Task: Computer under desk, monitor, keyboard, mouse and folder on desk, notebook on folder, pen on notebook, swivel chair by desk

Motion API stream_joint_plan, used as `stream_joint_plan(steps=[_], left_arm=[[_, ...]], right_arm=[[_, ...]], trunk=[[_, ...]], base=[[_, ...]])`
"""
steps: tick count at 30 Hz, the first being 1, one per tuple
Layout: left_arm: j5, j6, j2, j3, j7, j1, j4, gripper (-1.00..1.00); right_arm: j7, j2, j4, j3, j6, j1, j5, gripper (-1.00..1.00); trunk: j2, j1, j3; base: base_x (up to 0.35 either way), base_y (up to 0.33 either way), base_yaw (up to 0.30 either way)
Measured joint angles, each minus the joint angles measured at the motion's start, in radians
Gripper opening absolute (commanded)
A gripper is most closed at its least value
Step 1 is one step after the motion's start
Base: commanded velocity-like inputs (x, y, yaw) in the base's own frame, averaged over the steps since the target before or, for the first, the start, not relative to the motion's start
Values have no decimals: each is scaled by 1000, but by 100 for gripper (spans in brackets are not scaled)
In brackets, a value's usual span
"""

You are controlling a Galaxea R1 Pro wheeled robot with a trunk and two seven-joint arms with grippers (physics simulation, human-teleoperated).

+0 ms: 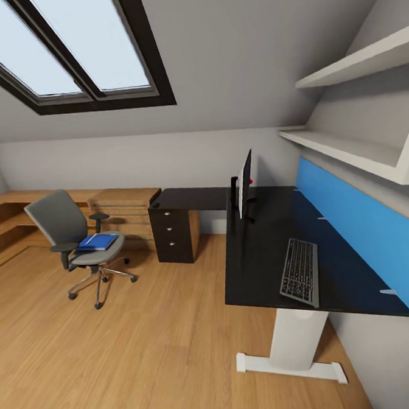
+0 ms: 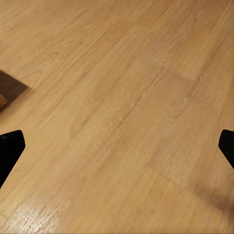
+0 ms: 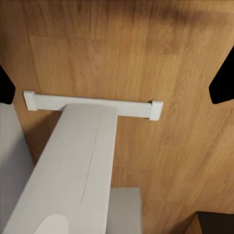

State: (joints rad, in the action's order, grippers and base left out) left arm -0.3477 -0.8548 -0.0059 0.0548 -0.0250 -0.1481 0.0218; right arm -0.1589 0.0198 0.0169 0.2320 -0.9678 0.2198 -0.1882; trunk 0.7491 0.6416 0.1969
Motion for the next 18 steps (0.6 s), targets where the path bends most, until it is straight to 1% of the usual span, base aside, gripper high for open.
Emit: stream_joint_plan(steps=[18], left_arm=[[0, 0, 0, 0, 0, 0, 0, 100]], right_arm=[[0, 0, 0, 0, 0, 0, 0, 100]], trunk=[[-126, -69, -57]], base=[[0, 0, 0]])
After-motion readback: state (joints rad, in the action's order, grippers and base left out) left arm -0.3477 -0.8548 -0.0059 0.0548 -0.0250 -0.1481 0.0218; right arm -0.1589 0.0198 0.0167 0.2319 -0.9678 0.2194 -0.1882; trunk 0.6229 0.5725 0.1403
